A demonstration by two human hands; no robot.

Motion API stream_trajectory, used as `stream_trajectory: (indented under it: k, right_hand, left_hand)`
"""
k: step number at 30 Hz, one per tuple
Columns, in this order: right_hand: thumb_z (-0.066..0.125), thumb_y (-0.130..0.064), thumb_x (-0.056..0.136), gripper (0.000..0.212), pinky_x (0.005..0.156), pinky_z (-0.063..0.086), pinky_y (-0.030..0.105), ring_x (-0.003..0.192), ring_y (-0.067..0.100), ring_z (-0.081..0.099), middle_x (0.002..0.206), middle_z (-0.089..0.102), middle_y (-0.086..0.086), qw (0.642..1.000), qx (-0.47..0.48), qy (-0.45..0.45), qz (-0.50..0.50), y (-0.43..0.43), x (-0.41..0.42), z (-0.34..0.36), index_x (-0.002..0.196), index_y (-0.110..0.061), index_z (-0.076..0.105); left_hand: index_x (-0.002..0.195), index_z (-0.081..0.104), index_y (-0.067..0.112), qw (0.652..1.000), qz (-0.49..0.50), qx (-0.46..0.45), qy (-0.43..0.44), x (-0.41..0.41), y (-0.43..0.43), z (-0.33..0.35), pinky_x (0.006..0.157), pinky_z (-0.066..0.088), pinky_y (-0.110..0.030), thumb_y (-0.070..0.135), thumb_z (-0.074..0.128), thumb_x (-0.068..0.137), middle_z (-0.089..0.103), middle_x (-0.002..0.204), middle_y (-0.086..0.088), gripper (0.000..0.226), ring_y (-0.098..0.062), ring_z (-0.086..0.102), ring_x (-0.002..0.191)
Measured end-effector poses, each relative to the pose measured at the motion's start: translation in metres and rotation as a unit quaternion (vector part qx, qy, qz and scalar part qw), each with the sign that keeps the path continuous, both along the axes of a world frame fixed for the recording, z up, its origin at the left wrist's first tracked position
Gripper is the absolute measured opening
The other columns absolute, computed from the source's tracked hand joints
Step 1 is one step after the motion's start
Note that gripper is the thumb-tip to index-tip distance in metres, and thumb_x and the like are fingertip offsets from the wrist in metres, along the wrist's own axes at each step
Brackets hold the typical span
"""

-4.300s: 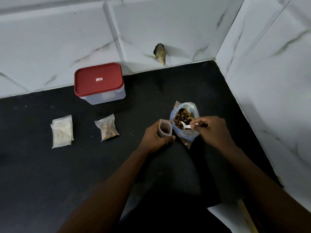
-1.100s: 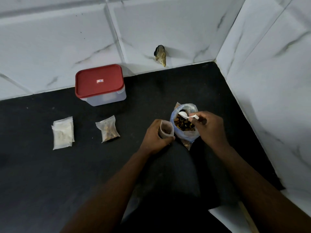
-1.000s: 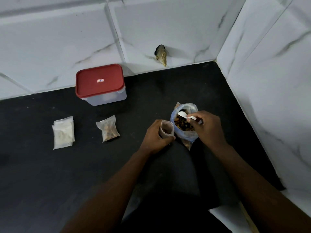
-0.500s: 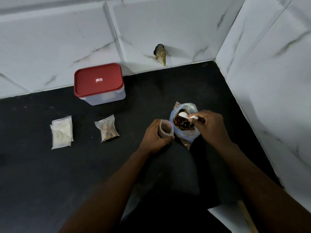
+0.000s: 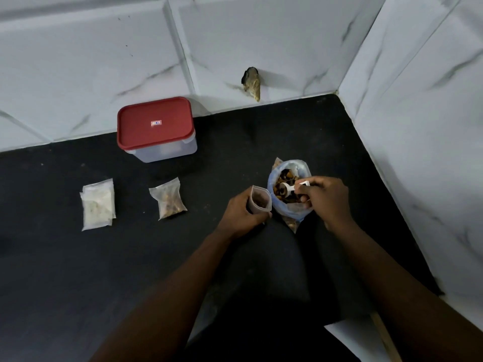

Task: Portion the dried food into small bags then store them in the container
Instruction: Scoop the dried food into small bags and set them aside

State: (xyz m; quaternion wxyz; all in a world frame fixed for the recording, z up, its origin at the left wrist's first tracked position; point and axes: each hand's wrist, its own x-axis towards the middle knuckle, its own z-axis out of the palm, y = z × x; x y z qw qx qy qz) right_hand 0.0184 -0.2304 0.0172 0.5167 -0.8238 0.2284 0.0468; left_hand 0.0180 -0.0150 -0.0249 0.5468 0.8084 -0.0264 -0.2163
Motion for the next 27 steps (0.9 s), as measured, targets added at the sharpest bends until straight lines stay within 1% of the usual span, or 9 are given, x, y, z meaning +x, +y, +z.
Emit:
stream_trajectory:
  k: [2,4,8,12,15,19,21,24,27]
  right_hand:
    - [0.073,-0.01,0.088,0.01,0.063,0.059,0.027,0.065,0.014,0.071,0.078,0.077,0.002,0.995,0.08,0.044,-0.05,0.004,0.004,0.0,0.092,-0.017,0.078]
    - [0.071,-0.008,0.088,0.009,0.063,0.056,0.026,0.065,0.013,0.069,0.08,0.078,0.004,0.987,0.12,0.079,-0.071,0.003,0.006,0.0,0.092,-0.014,0.077]
    - [0.067,-0.004,0.09,0.012,0.06,0.054,0.025,0.064,0.015,0.069,0.078,0.077,0.007,0.984,0.127,0.106,-0.066,-0.005,0.006,0.002,0.089,-0.012,0.075]
    - [0.07,-0.006,0.09,0.007,0.058,0.055,0.024,0.065,0.015,0.07,0.08,0.078,0.009,0.981,0.146,0.094,-0.083,-0.002,0.005,0.001,0.091,-0.01,0.076]
    - [0.069,-0.007,0.091,0.008,0.055,0.053,0.021,0.061,0.012,0.069,0.08,0.078,0.007,0.979,0.158,0.099,-0.082,0.0,0.003,0.0,0.094,-0.01,0.075]
    - [0.069,-0.007,0.091,0.009,0.06,0.052,0.024,0.065,0.012,0.066,0.086,0.078,0.008,0.971,0.19,0.123,-0.083,-0.008,0.001,0.004,0.096,-0.01,0.075]
    - [0.069,-0.007,0.091,0.01,0.061,0.052,0.024,0.066,0.011,0.066,0.087,0.078,0.01,0.966,0.207,0.127,-0.084,-0.012,0.001,0.005,0.099,-0.008,0.075]
    - [0.067,-0.006,0.092,0.013,0.059,0.051,0.023,0.064,0.009,0.065,0.088,0.078,0.01,0.96,0.229,0.124,-0.1,-0.012,0.0,0.005,0.103,-0.007,0.074]
    - [0.065,-0.004,0.093,0.014,0.056,0.052,0.021,0.061,0.008,0.065,0.087,0.078,0.009,0.959,0.237,0.11,-0.112,-0.01,-0.002,0.004,0.104,-0.007,0.073]
  left_hand:
    - [0.113,0.059,0.035,1.0,-0.001,-0.001,0.003,0.0,0.001,0.0,0.079,0.051,-0.011,0.011,0.083,0.082,0.066,0.109,0.016,0.046,0.014,0.062,0.097]
    - [0.113,0.06,0.033,1.0,0.003,-0.006,0.005,0.0,0.002,0.0,0.078,0.051,-0.009,0.01,0.083,0.082,0.067,0.108,0.015,0.045,0.014,0.063,0.096]
    - [0.115,0.065,0.027,1.0,0.013,-0.007,0.004,-0.001,0.002,0.001,0.077,0.052,-0.008,0.009,0.083,0.082,0.069,0.108,0.012,0.042,0.011,0.064,0.095]
    - [0.112,0.063,0.03,1.0,0.008,-0.01,0.007,-0.002,0.001,0.001,0.077,0.052,-0.008,0.009,0.083,0.082,0.069,0.107,0.013,0.042,0.01,0.065,0.096]
    - [0.115,0.064,0.029,1.0,0.005,-0.008,0.01,-0.001,0.001,0.002,0.079,0.052,-0.01,0.01,0.083,0.082,0.069,0.109,0.013,0.043,0.006,0.065,0.099]
    - [0.122,0.065,0.024,1.0,0.005,-0.009,0.021,-0.001,0.002,0.002,0.083,0.053,-0.014,0.011,0.083,0.082,0.069,0.113,0.011,0.046,0.002,0.066,0.104]
    - [0.124,0.065,0.023,1.0,0.003,-0.007,0.02,0.0,0.002,0.002,0.085,0.053,-0.016,0.012,0.083,0.082,0.069,0.115,0.01,0.047,0.001,0.066,0.106]
    - [0.118,0.064,0.027,1.0,0.002,-0.005,0.012,0.0,0.002,0.002,0.084,0.053,-0.013,0.011,0.084,0.081,0.069,0.112,0.013,0.045,0.006,0.065,0.102]
    - [0.113,0.062,0.033,1.0,0.007,-0.012,0.015,-0.001,0.002,0.002,0.086,0.053,-0.016,0.01,0.083,0.082,0.07,0.113,0.011,0.045,0.002,0.066,0.104]
